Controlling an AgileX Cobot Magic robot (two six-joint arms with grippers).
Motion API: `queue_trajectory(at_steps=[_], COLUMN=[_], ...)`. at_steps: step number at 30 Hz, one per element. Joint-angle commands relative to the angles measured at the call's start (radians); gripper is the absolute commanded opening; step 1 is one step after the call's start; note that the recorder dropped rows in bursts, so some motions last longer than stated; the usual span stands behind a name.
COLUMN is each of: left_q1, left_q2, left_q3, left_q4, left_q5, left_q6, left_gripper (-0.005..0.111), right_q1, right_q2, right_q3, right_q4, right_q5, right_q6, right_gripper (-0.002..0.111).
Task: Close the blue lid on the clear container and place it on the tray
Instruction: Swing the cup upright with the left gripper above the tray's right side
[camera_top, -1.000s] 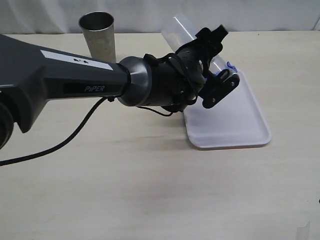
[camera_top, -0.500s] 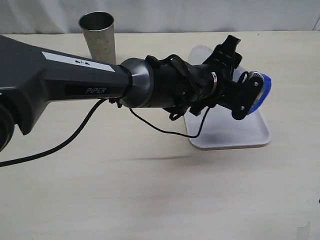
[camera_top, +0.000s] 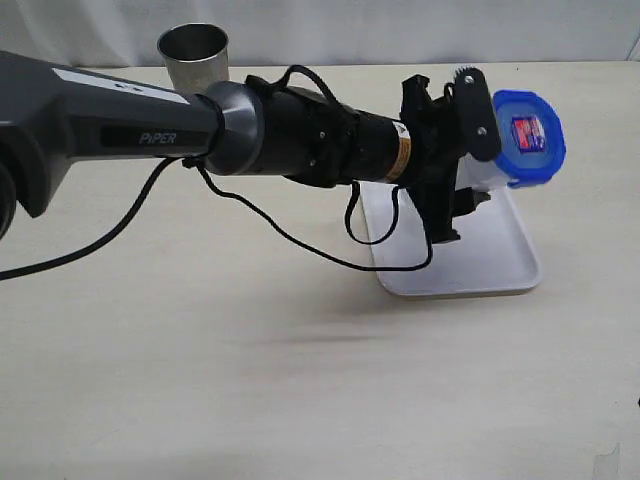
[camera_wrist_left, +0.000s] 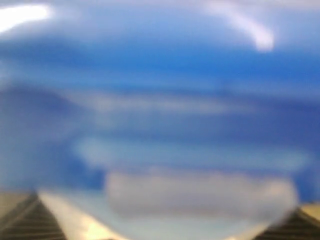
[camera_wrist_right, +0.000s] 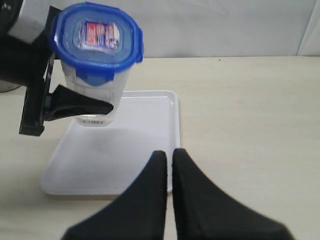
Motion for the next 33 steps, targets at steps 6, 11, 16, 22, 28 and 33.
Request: queue_trajectory(at_steps=[6, 11, 16, 22, 28, 33], left_q1=[0.072, 0.072, 0.072, 0.072, 0.072, 0.070], left_q2=[-0.011, -0.011, 0.000, 0.114, 0.227, 0.263], left_q3=[-0.013, -0.013, -0.013, -0.076, -0.212, -0.234], left_q4=[-0.568, -0.687, -0.699, -0.699, -0.660, -0.515], left_q5=[-0.348, -0.355, -0.353, -0.385, -0.325, -0.268], left_q6=[0.117, 0.268, 0.273, 0.263, 0.193, 0.091], left_gripper=[0.000, 0.000, 0.000, 0.000, 0.000, 0.000], right_q1=[-0.004, -0.004, -0.004, -0.004, -0.004, -0.004], right_q2=[-0.005, -0.005, -0.005, -0.005, -0.005, -0.005], right_q3=[0.002, 0.002, 0.002, 0.002, 0.002, 0.002], right_q4=[-0.003, -0.003, -0.003, -0.003, -0.003, -0.003], right_q5=[0.003, 0.003, 0.003, 0.003, 0.003, 0.003], right_q6=[0.003, 0.003, 0.003, 0.003, 0.003, 0.003], right_gripper=[0.004, 0.004, 0.004, 0.004, 0.004, 0.004])
